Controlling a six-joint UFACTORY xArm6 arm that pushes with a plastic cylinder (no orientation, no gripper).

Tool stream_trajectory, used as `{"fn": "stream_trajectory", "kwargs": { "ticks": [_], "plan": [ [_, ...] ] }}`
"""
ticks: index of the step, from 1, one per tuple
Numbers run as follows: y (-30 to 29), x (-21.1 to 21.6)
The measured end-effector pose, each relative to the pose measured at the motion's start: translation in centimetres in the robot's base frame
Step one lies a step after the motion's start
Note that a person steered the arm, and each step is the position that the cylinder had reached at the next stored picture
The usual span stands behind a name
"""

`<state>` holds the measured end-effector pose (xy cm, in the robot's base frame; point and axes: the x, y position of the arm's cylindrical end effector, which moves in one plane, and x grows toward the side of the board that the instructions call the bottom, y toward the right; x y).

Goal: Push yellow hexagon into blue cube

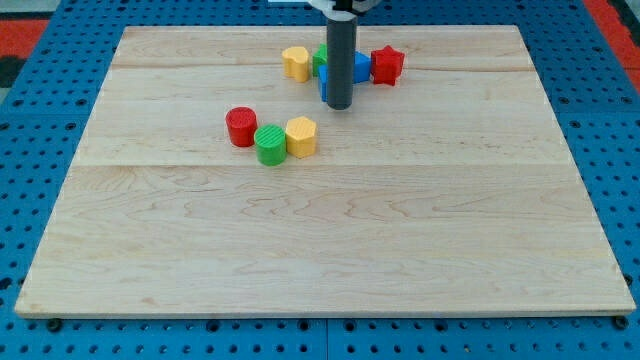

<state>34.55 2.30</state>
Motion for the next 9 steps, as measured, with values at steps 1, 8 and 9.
{"fn": "stream_trajectory", "kwargs": {
  "ticks": [1,8,9],
  "plan": [
    [-0.2,2.5],
    [-5.9,7.5],
    [-7.6,7.3]
  ]
}}
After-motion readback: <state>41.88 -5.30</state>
